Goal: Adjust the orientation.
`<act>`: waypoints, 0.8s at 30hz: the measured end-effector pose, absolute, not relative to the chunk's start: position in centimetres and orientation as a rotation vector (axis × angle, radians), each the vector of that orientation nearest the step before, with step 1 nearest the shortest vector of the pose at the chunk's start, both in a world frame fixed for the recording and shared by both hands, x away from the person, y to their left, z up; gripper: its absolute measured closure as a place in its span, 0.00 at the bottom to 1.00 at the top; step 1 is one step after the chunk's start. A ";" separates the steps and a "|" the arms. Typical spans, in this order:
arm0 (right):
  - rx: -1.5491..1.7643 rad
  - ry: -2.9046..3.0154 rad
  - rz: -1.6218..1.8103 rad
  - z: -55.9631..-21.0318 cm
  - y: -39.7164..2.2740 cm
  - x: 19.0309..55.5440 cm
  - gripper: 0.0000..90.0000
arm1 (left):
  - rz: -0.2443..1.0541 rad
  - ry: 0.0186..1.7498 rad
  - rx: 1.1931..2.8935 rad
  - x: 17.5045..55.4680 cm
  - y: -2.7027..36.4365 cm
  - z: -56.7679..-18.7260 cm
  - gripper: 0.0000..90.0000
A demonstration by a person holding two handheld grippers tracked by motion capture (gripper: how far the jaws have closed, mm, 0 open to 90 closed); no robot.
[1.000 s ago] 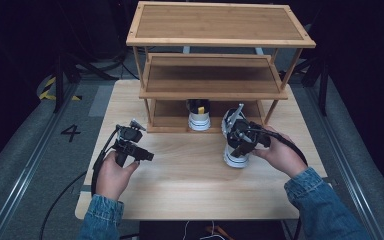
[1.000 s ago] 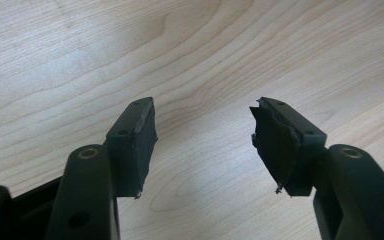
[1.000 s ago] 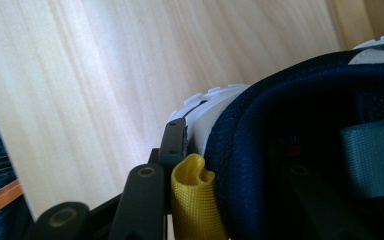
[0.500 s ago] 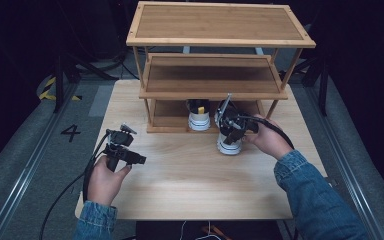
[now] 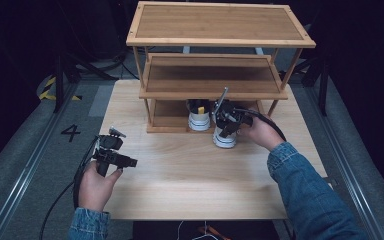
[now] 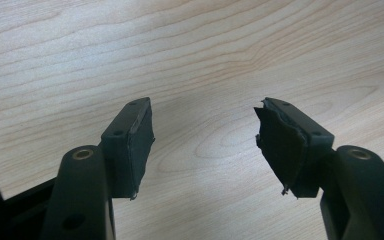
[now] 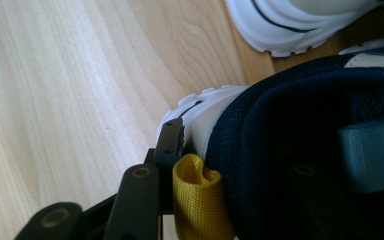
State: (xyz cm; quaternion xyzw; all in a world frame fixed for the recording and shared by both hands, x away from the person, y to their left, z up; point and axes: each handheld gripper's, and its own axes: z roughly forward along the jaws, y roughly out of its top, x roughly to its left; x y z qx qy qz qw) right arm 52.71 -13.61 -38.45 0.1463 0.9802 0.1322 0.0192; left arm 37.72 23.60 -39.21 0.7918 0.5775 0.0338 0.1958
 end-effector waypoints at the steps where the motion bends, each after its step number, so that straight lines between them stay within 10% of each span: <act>1: 0.459 3.045 0.412 -38.4 -13.7 52.8 0.71 | 0.095 1.617 2.221 37.7 23.6 -39.3 0.43; 9: 0.390 2.899 0.390 -37.9 -13.6 52.3 0.46 | 0.093 1.607 2.233 37.8 23.3 -39.2 0.43; 24: 0.572 2.665 0.585 -33.8 -15.9 48.8 0.50 | 0.062 1.554 2.275 39.6 21.4 -39.2 0.43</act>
